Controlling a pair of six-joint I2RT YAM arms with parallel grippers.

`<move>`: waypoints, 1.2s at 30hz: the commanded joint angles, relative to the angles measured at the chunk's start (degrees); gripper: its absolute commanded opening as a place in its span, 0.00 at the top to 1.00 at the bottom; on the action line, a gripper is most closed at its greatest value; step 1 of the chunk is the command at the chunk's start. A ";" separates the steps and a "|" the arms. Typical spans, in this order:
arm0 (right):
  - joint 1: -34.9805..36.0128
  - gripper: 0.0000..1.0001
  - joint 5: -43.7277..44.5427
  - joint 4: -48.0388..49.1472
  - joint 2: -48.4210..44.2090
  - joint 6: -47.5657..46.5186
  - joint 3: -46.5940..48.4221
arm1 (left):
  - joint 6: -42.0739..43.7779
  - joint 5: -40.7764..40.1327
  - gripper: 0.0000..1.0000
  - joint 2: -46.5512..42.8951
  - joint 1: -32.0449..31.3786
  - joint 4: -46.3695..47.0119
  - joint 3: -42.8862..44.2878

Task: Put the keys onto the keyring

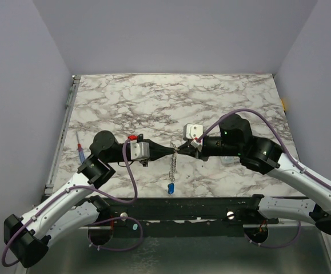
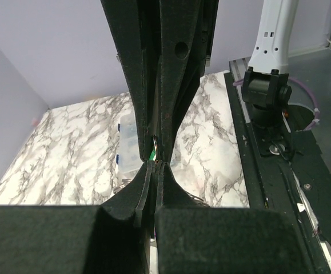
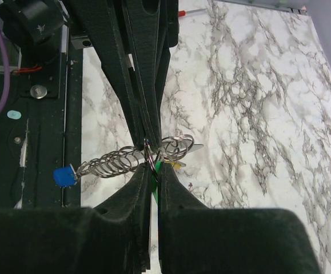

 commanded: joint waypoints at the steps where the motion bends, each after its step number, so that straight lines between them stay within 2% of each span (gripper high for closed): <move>1: 0.26 0.94 -0.30 0.33 -0.97 0.40 -1.02 | -1.84 -0.67 1.00 -1.18 1.01 5.43 -0.68; 5: 0.26 0.99 0.38 2.35 -1.89 0.73 -2.94 | -4.58 -1.43 1.00 -1.87 1.87 9.84 -1.47; 9: 0.26 0.99 1.17 5.65 -3.04 1.97 -5.34 | -8.64 -1.84 1.00 -2.44 2.81 15.81 -3.11; 16: 0.26 0.99 1.56 11.28 -4.82 4.31 -7.97 | -12.19 -2.00 1.00 -2.33 3.58 20.63 -4.24; 17: 0.26 0.97 1.48 11.83 -4.73 4.63 -7.85 | -12.44 -1.87 1.00 -2.16 3.58 21.09 -4.33; 19: 0.27 0.82 0.83 12.31 -4.35 5.36 -7.41 | -13.62 -1.73 1.00 -1.95 3.62 22.38 -4.70; 23: 0.26 0.60 -0.55 11.99 -3.96 5.56 -6.64 | -16.25 -1.96 1.00 -1.78 3.65 25.72 -5.76; 29: 0.26 0.52 -4.90 9.73 -3.76 5.58 -4.33 | -17.22 -1.11 1.00 -1.44 3.66 27.01 -6.14; 36: 0.26 0.42 -1.23 9.76 -4.37 3.15 -2.07 | -17.58 0.63 1.00 -0.98 3.67 27.01 -6.24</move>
